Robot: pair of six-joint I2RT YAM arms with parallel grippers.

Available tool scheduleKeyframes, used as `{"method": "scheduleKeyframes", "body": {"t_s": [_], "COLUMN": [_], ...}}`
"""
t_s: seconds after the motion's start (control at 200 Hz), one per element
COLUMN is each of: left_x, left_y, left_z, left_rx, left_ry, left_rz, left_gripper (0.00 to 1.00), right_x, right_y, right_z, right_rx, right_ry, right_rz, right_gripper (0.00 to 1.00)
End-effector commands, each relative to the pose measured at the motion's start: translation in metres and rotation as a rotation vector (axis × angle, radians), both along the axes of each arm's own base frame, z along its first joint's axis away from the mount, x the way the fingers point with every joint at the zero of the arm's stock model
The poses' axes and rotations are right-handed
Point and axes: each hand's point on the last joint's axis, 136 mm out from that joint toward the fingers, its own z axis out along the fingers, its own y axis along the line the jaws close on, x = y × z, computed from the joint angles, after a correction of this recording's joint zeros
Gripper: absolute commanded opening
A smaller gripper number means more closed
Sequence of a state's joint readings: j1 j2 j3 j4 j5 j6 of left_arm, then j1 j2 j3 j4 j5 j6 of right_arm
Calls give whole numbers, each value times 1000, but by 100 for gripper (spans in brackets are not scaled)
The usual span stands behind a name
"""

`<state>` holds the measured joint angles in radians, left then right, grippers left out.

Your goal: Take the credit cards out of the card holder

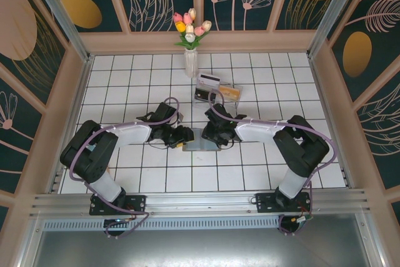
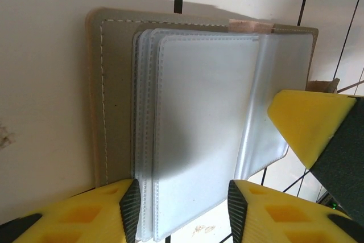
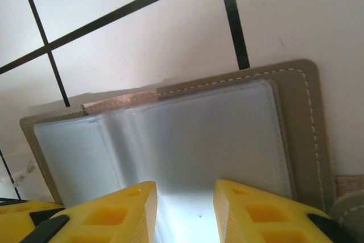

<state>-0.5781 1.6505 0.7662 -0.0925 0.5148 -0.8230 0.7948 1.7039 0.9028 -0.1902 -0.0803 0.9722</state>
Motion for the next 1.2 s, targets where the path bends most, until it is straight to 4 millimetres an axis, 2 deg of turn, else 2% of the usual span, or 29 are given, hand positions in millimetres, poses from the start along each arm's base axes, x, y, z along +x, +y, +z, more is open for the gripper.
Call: {"method": "scheduleKeyframes", "body": {"t_s": [0.0, 0.14, 0.315, 0.485, 0.801, 1.196], "left_x": [-1, 5, 2, -3, -5, -6], "left_y": [1, 12, -1, -3, 3, 6], "left_z": [-3, 2, 14, 7, -7, -17], "left_rx": [20, 101, 8, -10, 35, 69], "left_ry": [-14, -58, -57, -33, -6, 7], "left_rz": [-19, -15, -36, -44, -36, -49], "left_gripper": [46, 46, 40, 31, 36, 37], "right_x": [-13, -14, -15, -15, -16, -17], "right_y": [-4, -5, -5, -5, -6, -4], "right_z": [-16, -17, -18, -19, -20, -21], "right_rx": [-46, -48, -49, -51, -55, -50], "right_ry": [69, 71, 74, 75, 80, 86], "right_rz": [6, 5, 8, 13, 14, 21], "right_gripper": [35, 35, 35, 35, 35, 34]}}
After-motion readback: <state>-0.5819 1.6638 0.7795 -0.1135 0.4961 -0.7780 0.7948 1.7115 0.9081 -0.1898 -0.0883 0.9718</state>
